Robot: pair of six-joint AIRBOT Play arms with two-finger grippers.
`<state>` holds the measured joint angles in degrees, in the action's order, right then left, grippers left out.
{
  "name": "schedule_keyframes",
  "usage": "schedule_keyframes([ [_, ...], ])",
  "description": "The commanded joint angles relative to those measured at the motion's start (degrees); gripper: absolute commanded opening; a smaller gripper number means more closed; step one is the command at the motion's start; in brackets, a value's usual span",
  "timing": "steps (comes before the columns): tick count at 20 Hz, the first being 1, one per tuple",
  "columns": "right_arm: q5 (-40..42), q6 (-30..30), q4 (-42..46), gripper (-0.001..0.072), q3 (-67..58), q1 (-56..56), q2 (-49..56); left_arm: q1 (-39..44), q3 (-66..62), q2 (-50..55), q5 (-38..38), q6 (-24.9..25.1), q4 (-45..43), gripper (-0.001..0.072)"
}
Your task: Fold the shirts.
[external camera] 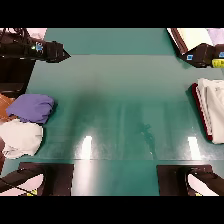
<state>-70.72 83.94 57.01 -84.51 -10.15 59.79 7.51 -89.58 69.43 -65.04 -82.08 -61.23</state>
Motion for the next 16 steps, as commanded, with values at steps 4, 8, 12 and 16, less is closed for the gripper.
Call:
schedule_keyframes([
  [4,0.02,0.0,-0.07,0.0018,-0.04,-0.11,0.0,0.0,-0.02,0.04,-0.02,0.0,-0.02,0.0023],
  [8,0.02,0.02,-0.04,0.0018,-0.04,-0.11,0.0,0.02,-0.02,0.02,0.0,0.0,-0.02,0.0023],
  [12,0.0,0.0,-0.04,0.0018,-0.04,-0.11,0.0,0.0,-0.02,0.04,0.02,0.0,-0.02,0.0023],
  [16,0.04,0.0,-0.02,0.0018,-0.04,-0.11,0.0,-0.07,-0.87,-0.35,3.23,0.02,-2.27,0.0023],
])
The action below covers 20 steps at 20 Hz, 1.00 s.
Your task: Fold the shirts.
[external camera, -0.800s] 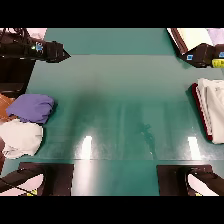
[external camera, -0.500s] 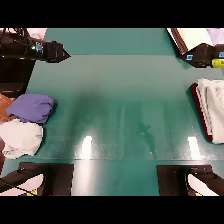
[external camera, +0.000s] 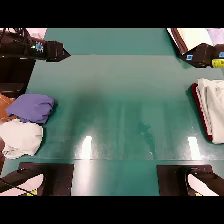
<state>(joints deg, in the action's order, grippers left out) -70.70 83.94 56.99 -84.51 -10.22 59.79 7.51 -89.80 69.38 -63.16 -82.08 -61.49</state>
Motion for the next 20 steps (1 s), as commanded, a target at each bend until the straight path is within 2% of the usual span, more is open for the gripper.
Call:
schedule_keyframes([
  [1,0.07,0.0,0.02,0.0018,-0.04,-0.04,0.0,-0.07,-0.94,-1.09,-0.92,0.02,-5.95,0.0023],
  [3,-0.02,0.0,0.04,0.0018,-0.04,-0.04,0.0,-0.07,-0.61,-3.65,-4.96,-0.87,-18.86,0.0023],
  [5,-0.04,0.0,0.04,0.0018,-0.04,-0.04,0.0,-0.44,1.33,-6.82,-7.23,-4.79,-32.46,0.0023],
  [6,-0.02,0.0,0.04,0.0018,-0.04,-0.04,0.0,-1.81,3.56,-8.22,-7.58,-6.69,-35.34,0.0024],
  [10,-0.15,0.0,0.02,0.0018,-0.04,-0.04,-0.02,-12.13,17.0,-9.42,-9.44,-7.1,-35.82,0.0025],
  [11,-0.33,0.0,0.02,0.0018,-0.04,-0.04,0.0,-14.19,20.98,-9.25,-8.26,-7.08,-35.8,0.0098],
  [12,-0.24,0.0,0.0,0.0018,-0.04,-0.04,0.07,-15.93,25.07,-9.03,-6.25,-7.13,-35.69,0.0448],
  [13,-0.15,0.0,0.02,0.0018,-0.04,-0.04,0.15,-17.05,28.7,-8.9,-3.32,-7.74,-35.63,0.0706],
  [17,-0.2,0.02,0.0,0.0018,-0.04,-0.04,0.15,-18.03,39.15,-8.59,10.69,-10.64,-36.04,0.0718],
  [20,-0.22,0.0,0.02,0.0018,-0.04,-0.04,0.15,-18.03,40.15,-5.25,11.85,-12.55,-35.98,0.0718],
])
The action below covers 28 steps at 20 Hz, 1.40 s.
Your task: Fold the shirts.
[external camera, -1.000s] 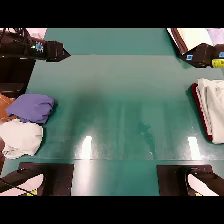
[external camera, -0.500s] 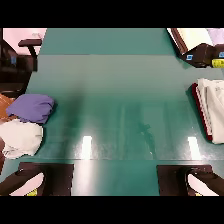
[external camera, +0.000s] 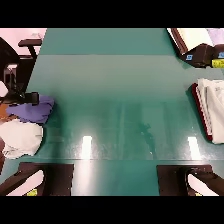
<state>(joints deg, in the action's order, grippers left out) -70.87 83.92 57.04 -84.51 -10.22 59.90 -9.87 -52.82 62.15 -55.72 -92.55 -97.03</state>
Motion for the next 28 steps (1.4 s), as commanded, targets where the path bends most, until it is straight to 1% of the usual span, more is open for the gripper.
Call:
schedule_keyframes([
  [1,-0.04,0.02,-0.02,0.0018,-0.04,-0.04,0.04,-0.66,3.17,2.75,4.13,-2.08,-0.42,0.0718],
  [2,-0.02,0.02,-0.02,0.0018,-0.04,-0.04,0.04,-0.66,3.08,2.95,3.85,-2.45,-0.24,0.0637],
  [3,0.04,0.02,0.0,0.0018,-0.04,-0.04,0.04,-0.66,2.71,2.89,3.17,-3.54,-0.26,0.0378],
  [4,0.44,0.02,0.02,0.0018,-0.04,-0.04,0.04,-0.66,1.95,2.89,2.36,-3.48,-0.2,0.0118],
  [5,0.66,0.02,0.0,0.0018,-0.04,-0.04,0.02,-0.66,0.98,2.78,1.42,-3.48,-0.2,0.0024],
  [9,1.42,0.04,-0.2,0.0018,-1.18,-0.04,0.02,-0.63,-9.33,-1.6,-2.6,-3.39,0.28,0.0023],
  [12,1.7,0.02,-0.17,0.0018,-7.52,-0.04,0.02,-0.13,-24.02,-8.9,-4.9,-1.05,3.85,0.0023],
  [14,2.82,0.04,-0.09,0.0017,-12.48,-0.04,0.02,2.97,-34.95,-11.74,-8.09,1.07,5.55,0.0021],
  [16,3.8,0.02,0.11,0.0017,-17.05,-0.04,0.04,9.01,-44.52,-12.5,-10.99,2.6,5.53,0.002],
  [17,3.96,0.02,0.09,0.0018,-18.71,-0.04,0.04,12.83,-47.78,-12.39,-11.37,2.58,5.53,0.002],
  [19,3.87,0.02,0.09,0.0018,-21.18,-0.04,0.04,20.11,-49.2,-12.24,-10.03,2.56,5.53,0.002],
  [21,3.91,0.02,0.09,0.0018,-22.36,-0.04,0.04,27.5,-49.18,-9.86,-11.39,2.54,5.62,0.002],
  [23,3.54,0.02,0.11,0.0018,-22.4,-0.04,0.02,36.22,-49.13,-5.29,-13.38,2.51,6.01,0.002],
  [26,3.17,0.02,0.09,0.0018,-22.4,-0.04,0.46,50.1,-49.13,4.61,-13.92,2.64,6.23,0.0022],
  [28,3.23,0.02,0.11,0.0018,-22.38,-0.04,0.46,57.7,-49.13,12.09,-12.85,5.44,8.52,0.0024],
])
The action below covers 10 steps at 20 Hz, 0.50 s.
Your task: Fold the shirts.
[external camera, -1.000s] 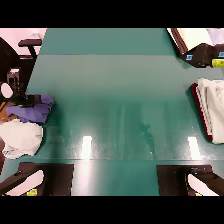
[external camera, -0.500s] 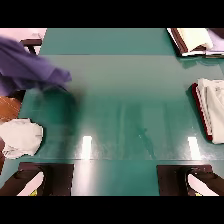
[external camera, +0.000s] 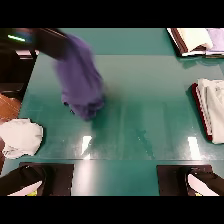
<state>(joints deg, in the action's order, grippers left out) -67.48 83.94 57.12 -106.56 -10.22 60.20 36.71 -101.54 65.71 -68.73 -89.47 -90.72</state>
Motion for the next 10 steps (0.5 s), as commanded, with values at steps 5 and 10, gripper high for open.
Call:
schedule_keyframes([
  [5,-1.22,0.02,-0.02,0.0018,-0.35,1.6,0.09,13.6,-0.48,18.21,6.97,8.76,8.09,0.0374],
  [10,-2.16,0.0,-0.04,0.0018,-0.31,3.15,0.09,-7.85,-0.44,18.16,2.69,2.43,7.5,0.0374],
])
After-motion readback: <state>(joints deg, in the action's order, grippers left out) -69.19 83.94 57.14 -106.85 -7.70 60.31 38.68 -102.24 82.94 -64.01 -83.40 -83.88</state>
